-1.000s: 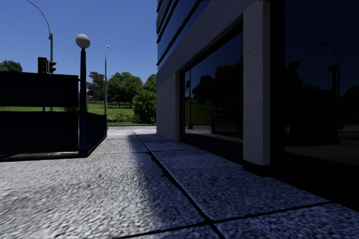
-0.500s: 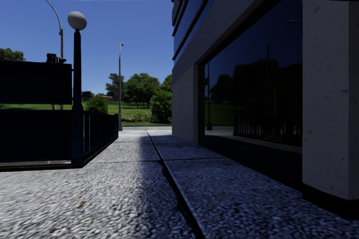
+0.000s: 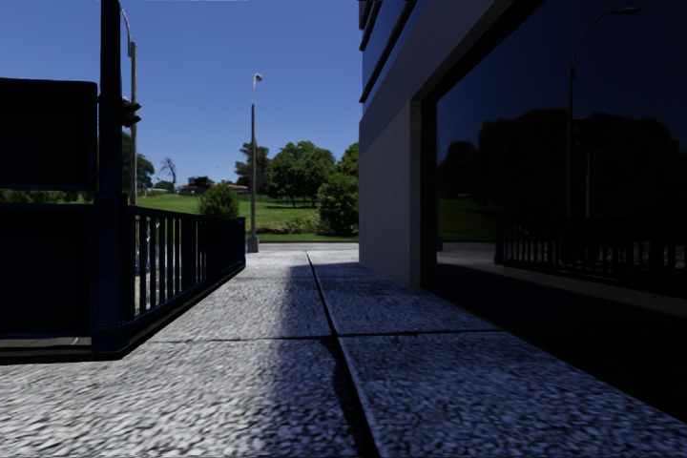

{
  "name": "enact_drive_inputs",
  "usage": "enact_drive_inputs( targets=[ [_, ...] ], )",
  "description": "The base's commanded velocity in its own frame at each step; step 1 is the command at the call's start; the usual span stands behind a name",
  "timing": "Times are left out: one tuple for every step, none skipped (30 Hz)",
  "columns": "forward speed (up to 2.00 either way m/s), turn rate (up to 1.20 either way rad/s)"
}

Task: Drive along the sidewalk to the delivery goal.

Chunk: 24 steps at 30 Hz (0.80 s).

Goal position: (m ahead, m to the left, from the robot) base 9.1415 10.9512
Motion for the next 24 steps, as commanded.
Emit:
enact_drive_inputs(
  targets=[
    [2.00,0.35],
    [2.00,0.37],
    [2.00,0.37],
    [2.00,0.37],
    [2.00,0.37],
    [2.00,0.37],
    [2.00,0.37],
    [2.00,0.37],
    [2.00,0.37],
    [2.00,0.37],
    [2.00,0.37],
    [2.00,0.19],
    [2.00,0.19],
    [2.00,0.00],
    [2.00,0.00],
    [2.00,0.00],
    [2.00,0.00],
    [2.00,0.00],
    [2.00,0.00],
    [2.00,0.00],
    [2.00,0.00],
    [2.00,0.00],
    [2.00,0.00],
    [2.00,0.00]
  ],
)
